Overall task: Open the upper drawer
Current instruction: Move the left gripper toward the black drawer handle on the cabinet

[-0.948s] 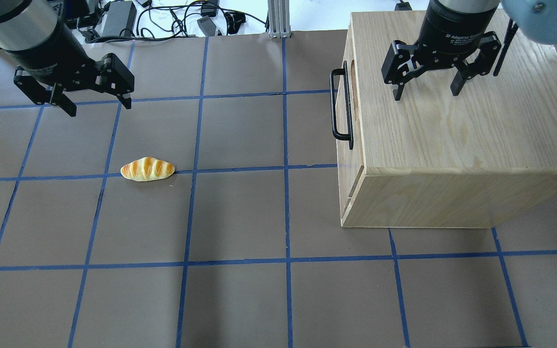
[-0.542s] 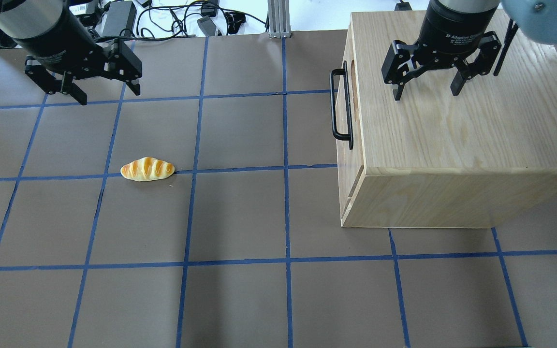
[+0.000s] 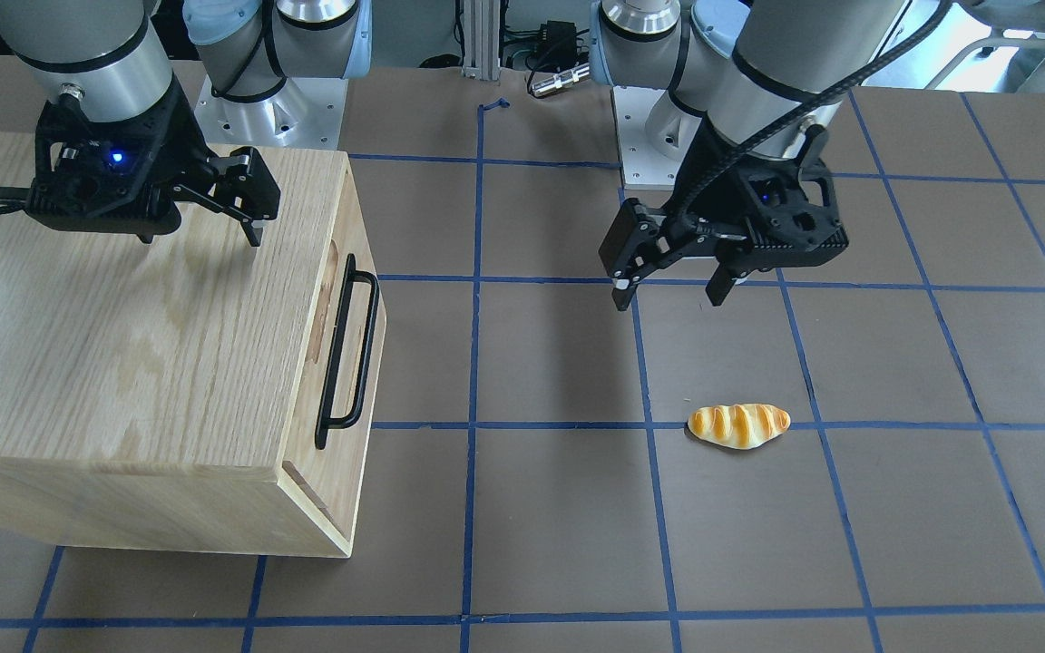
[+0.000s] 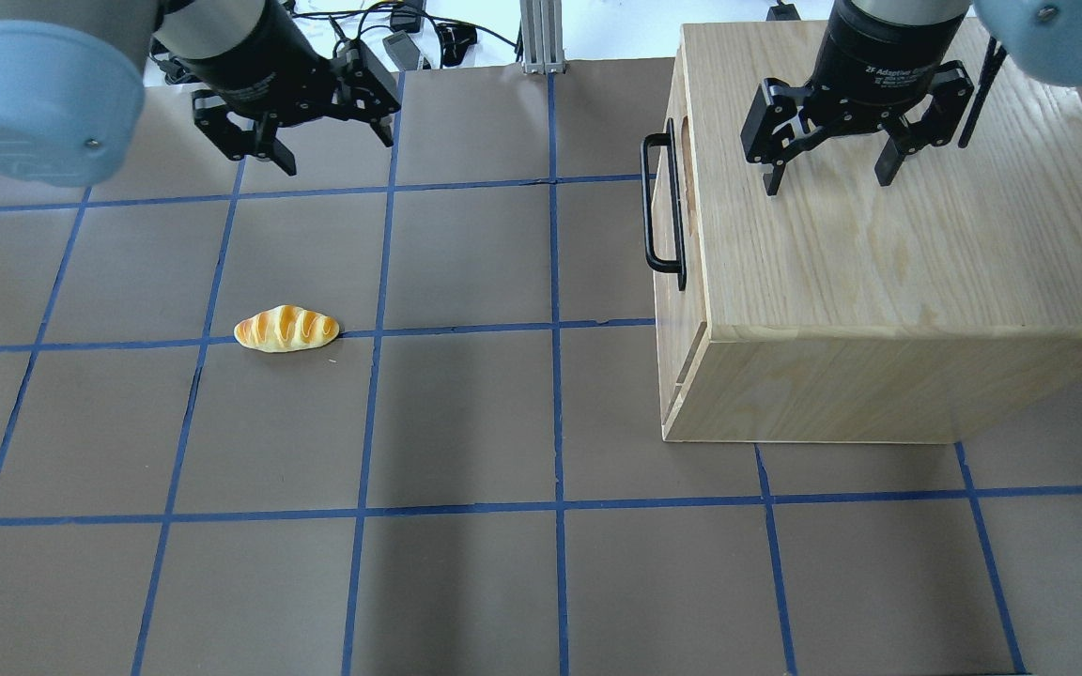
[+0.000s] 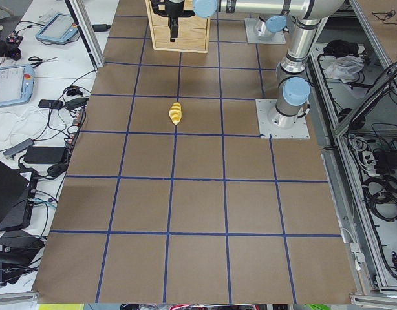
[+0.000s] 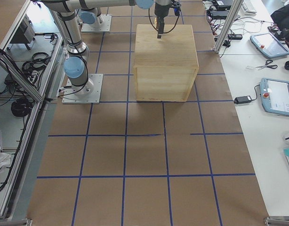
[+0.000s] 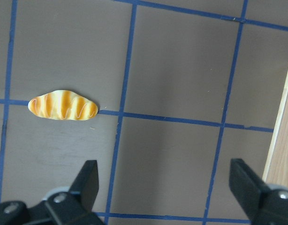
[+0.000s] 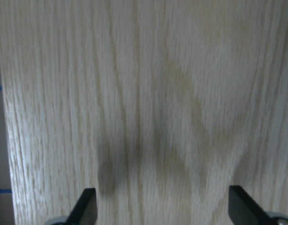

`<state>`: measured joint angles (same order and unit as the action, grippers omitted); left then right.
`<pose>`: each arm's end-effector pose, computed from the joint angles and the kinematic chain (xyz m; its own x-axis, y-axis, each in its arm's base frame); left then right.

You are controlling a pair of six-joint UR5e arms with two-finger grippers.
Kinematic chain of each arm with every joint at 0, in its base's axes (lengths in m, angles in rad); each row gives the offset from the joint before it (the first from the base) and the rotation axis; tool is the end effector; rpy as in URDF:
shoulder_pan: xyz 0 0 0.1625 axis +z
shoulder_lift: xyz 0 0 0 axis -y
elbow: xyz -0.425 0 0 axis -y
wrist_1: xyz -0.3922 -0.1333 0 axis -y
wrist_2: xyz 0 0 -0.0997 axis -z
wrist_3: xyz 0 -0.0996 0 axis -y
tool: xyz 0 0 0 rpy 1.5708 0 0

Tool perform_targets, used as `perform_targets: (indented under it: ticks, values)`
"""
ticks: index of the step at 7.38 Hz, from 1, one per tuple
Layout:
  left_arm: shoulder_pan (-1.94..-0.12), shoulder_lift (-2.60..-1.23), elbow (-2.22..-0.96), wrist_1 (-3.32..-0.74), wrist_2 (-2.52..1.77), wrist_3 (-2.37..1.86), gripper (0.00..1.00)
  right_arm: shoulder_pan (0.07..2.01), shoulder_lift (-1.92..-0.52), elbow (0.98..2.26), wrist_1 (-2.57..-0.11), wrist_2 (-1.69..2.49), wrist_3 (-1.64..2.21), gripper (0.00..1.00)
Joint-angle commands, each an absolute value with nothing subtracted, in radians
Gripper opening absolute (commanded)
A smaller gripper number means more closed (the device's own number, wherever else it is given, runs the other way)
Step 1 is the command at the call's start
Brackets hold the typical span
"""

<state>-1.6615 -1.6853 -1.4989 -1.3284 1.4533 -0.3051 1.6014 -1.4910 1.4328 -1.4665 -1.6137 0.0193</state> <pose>-0.1949 -0.5423 0.4909 -0.9680 -0.1853 0.1692 -0.2118 0.9650 -0.1548 0.1449 -0.5162 0.5050 -0.9990 -0.0133 0.0437 -0.0113 0.9989 0.0452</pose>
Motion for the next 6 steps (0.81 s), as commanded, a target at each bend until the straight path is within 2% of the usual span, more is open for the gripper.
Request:
perform_targets:
  ticks: [1, 4, 6]
  values:
    - [-1.732, -1.750, -1.499, -1.214, 1.401, -0.428, 1.00, 1.601, -1.491, 1.434, -1.466, -1.614, 0.018, 1.00]
    - [-1.799, -1.818, -1.490, -1.128, 1.306, -0.511, 1.00, 1.601, -1.491, 1.434, -1.466, -1.614, 0.020, 1.00]
    - [-1.874, -1.876, -1.431, -1.134, 1.302, -0.581, 1.00, 1.601, -1.491, 1.434, -1.466, -1.614, 0.020, 1.00]
